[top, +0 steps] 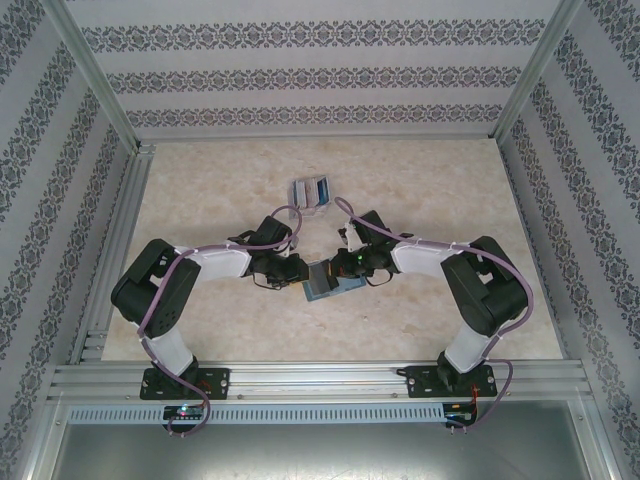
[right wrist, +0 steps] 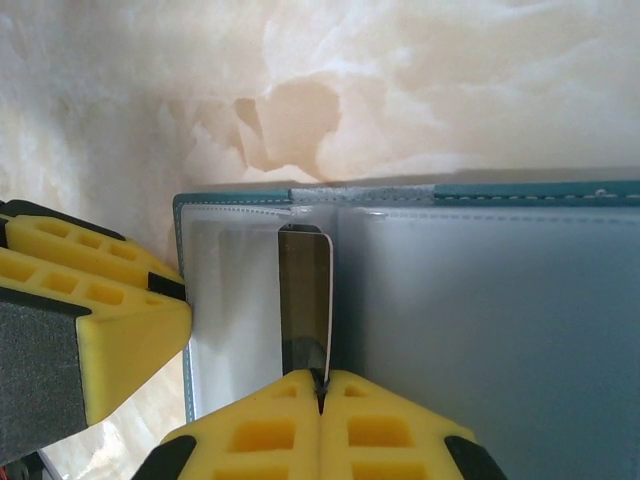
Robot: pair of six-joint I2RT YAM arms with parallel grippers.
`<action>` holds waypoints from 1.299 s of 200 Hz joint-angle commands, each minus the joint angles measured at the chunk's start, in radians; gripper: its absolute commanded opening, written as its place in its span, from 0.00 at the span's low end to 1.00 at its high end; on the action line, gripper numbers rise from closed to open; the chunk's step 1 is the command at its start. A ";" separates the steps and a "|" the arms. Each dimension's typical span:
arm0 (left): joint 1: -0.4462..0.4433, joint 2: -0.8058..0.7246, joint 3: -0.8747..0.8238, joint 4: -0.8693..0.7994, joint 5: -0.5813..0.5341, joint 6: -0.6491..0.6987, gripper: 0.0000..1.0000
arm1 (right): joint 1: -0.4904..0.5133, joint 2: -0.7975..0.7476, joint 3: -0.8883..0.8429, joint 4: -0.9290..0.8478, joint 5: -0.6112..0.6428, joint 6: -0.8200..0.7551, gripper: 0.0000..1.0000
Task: Put the credit cards into the card holder
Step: Insert the credit card into the card slot.
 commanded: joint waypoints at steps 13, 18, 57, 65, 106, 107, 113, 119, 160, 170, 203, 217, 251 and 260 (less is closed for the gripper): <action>-0.025 0.031 -0.006 -0.014 0.000 -0.002 0.22 | 0.039 0.058 0.007 -0.012 0.072 0.000 0.05; -0.025 0.031 -0.008 -0.012 -0.002 -0.006 0.22 | 0.043 0.066 0.013 -0.013 0.065 -0.002 0.05; -0.026 0.033 -0.007 -0.002 0.000 -0.008 0.22 | 0.067 0.101 0.050 -0.047 0.032 -0.041 0.07; -0.026 0.038 -0.004 -0.002 0.001 -0.005 0.22 | 0.074 0.100 0.052 -0.053 0.039 -0.048 0.08; -0.027 0.041 0.002 -0.002 0.004 -0.010 0.22 | 0.094 0.110 0.070 -0.073 0.044 -0.058 0.13; -0.027 0.040 0.002 -0.002 0.004 -0.009 0.22 | 0.094 0.111 0.070 -0.072 0.044 -0.059 0.13; -0.027 0.039 0.004 -0.007 0.002 -0.006 0.22 | 0.095 0.107 0.070 -0.077 0.049 -0.059 0.16; -0.027 0.039 0.007 -0.013 0.000 0.000 0.22 | 0.094 0.101 0.069 -0.079 0.056 -0.061 0.20; -0.027 -0.003 0.034 -0.091 -0.052 0.038 0.21 | 0.066 0.025 0.074 -0.156 0.109 -0.095 0.39; -0.026 -0.014 0.046 -0.117 -0.074 0.056 0.20 | 0.052 0.000 0.076 -0.176 0.118 -0.105 0.43; -0.024 -0.058 0.094 -0.199 -0.149 0.106 0.18 | 0.006 -0.101 0.050 -0.225 0.156 -0.127 0.47; -0.021 -0.077 0.130 -0.236 -0.186 0.135 0.18 | -0.023 -0.143 0.020 -0.227 0.158 -0.121 0.47; 0.005 -0.029 0.264 -0.299 -0.238 0.215 0.16 | -0.069 -0.219 -0.077 -0.208 0.152 -0.088 0.44; 0.011 0.000 0.300 -0.301 -0.232 0.229 0.16 | -0.074 -0.235 -0.108 -0.194 0.140 -0.076 0.42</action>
